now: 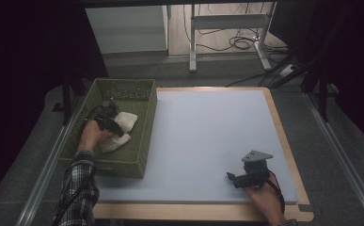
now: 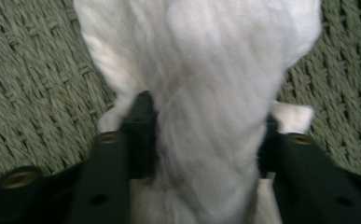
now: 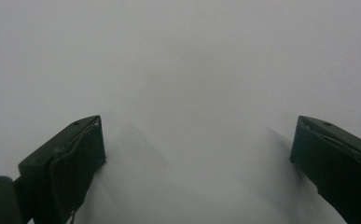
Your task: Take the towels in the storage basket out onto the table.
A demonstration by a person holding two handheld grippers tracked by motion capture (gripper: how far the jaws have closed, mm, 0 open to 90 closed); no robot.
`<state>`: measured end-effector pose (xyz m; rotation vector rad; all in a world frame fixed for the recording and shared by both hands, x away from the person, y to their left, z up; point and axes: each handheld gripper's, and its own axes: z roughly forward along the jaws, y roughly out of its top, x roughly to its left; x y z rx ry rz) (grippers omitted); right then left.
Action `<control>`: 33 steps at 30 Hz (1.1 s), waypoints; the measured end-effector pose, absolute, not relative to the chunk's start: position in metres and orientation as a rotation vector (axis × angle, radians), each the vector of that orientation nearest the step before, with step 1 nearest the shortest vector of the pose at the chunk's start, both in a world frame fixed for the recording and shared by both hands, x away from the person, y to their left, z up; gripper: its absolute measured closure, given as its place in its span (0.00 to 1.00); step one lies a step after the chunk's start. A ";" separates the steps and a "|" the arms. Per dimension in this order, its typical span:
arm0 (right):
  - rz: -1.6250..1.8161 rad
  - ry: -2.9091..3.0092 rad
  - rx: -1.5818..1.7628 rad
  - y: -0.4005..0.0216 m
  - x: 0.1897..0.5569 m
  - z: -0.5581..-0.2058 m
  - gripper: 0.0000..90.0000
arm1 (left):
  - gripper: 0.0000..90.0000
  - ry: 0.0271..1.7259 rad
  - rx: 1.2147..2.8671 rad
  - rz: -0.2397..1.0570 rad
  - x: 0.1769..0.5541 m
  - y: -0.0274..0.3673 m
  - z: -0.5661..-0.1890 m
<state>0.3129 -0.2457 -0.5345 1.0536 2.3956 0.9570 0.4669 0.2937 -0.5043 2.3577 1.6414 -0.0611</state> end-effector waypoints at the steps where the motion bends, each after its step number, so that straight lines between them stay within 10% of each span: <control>1: 0.957 2.396 1.054 -0.246 0.313 -0.534 0.03 | 0.75 1.634 2.365 -0.058 0.467 0.293 -0.504; 33: 0.957 2.395 1.053 -0.246 0.313 -0.534 0.03 | 0.81 1.478 2.238 0.148 0.437 0.301 -0.427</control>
